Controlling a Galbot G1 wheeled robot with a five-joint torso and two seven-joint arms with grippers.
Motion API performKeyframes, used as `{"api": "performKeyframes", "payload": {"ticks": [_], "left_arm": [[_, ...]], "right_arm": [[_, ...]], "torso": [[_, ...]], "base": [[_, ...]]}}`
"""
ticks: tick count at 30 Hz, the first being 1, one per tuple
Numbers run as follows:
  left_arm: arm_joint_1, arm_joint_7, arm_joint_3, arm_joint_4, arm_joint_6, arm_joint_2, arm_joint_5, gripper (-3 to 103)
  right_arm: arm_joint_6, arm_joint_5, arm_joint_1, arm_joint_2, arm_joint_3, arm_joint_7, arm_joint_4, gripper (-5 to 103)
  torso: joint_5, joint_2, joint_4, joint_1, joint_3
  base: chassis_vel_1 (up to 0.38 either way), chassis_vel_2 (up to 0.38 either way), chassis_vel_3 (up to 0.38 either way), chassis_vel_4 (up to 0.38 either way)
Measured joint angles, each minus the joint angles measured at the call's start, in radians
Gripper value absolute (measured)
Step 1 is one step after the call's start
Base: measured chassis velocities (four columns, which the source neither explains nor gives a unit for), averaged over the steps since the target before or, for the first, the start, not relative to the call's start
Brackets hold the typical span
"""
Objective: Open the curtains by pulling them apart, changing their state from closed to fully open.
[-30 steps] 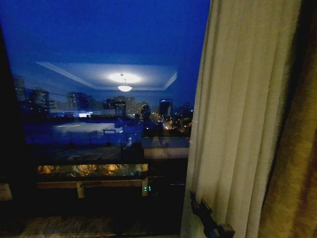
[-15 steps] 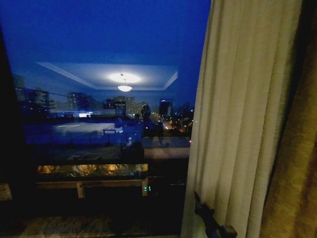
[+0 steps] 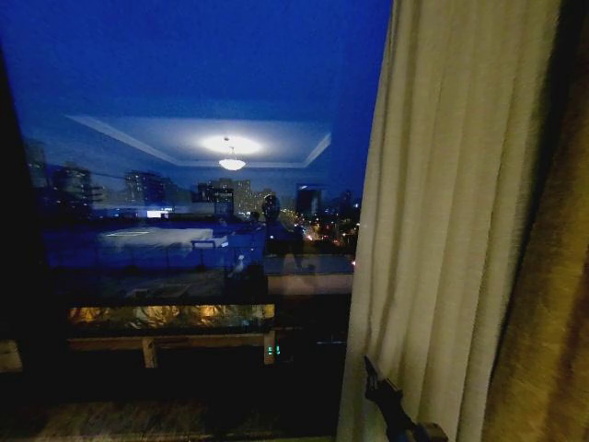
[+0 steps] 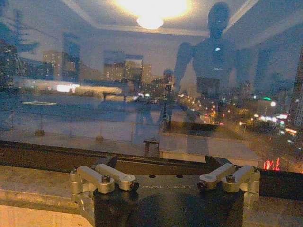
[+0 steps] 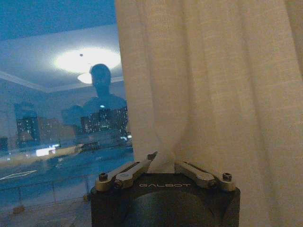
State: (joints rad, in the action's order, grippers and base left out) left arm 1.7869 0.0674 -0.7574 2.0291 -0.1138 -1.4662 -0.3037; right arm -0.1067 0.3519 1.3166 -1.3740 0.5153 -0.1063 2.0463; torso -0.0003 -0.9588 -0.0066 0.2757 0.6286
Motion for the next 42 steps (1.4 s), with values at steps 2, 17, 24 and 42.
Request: {"api": "performKeyframes", "payload": {"ticks": [2,17,24,42], "left_arm": [[0.0,0.0,0.0,-0.001,0.0,0.001,-0.001,100],[-0.005,0.001,0.002,-0.002,0.0,0.0,-0.002,100],[-0.006,0.001,0.002,-0.003,0.0,-0.001,-0.002,100],[-0.004,0.002,0.001,-0.007,0.0,0.001,-0.001,100]], "right_arm": [[0.0,0.001,0.001,0.0,0.0,0.001,0.004,0],[0.0,0.001,0.012,0.0,0.005,0.002,0.031,0],[0.0,0.004,0.017,0.0,0.006,0.004,0.039,0],[-0.001,0.024,0.018,0.0,0.018,0.007,0.03,0]], "torso": [[0.0,0.0,0.0,0.0,0.0],[0.0001,0.0,-0.0001,0.0,0.0],[0.0001,0.0,0.0,0.0,0.0],[0.0001,0.0,0.0,0.0,0.0]], "base": [[-0.021,-0.031,0.029,0.032],[-0.044,-0.046,0.043,0.042],[0.0,0.0,0.0,0.0],[-0.031,-0.029,0.024,0.025]]}}
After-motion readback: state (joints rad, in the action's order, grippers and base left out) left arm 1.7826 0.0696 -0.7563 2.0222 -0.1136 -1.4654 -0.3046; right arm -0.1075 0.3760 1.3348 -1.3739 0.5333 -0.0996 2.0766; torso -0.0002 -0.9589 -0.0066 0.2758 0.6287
